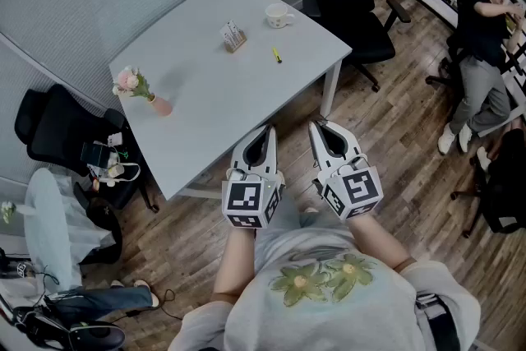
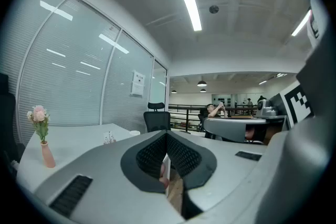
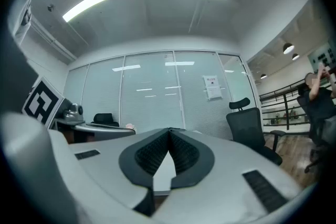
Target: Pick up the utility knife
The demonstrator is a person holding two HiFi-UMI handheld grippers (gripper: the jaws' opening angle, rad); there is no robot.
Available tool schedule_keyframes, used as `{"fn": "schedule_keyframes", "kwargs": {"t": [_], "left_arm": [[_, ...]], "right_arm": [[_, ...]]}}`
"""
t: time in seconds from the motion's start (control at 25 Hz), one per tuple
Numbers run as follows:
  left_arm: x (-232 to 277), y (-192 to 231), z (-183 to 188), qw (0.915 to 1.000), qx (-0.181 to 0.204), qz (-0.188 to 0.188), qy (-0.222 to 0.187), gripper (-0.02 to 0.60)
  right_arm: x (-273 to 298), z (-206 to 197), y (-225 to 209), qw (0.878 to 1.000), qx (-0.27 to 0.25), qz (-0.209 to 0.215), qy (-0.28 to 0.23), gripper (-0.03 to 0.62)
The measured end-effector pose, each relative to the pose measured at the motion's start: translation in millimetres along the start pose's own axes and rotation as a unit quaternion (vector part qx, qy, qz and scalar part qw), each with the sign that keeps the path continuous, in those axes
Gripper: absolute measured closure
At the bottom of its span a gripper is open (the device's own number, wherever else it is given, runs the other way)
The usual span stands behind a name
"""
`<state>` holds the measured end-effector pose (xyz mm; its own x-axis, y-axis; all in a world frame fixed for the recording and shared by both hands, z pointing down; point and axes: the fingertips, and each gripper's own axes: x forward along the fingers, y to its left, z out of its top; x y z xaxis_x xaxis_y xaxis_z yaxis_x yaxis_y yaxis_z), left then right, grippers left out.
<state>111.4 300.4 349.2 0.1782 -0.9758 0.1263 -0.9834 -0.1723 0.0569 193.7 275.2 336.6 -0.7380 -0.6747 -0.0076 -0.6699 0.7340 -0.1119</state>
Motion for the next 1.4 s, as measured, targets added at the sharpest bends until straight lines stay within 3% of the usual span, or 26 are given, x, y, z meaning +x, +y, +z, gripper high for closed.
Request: {"fn": "schedule_keyframes", "kwargs": {"t": [0.36, 0.92, 1.4], "left_arm": [[55, 51, -6, 0.9998, -0.014, -0.011, 0.011, 0.581], [179, 148, -2, 0.9977, -0.018, -0.057, 0.032, 0.581], [239, 207, -10, 0.9935, -0.022, -0.1, 0.05, 0.581]], "right_arm": [[68, -13, -5, 0.999, -0.027, 0.005, 0.02, 0.589], [220, -23, -43, 0.999, -0.026, 0.0, 0.042, 0.589], [305, -36, -72, 0.996, -0.035, -0.062, 0.059, 0.588]]}}
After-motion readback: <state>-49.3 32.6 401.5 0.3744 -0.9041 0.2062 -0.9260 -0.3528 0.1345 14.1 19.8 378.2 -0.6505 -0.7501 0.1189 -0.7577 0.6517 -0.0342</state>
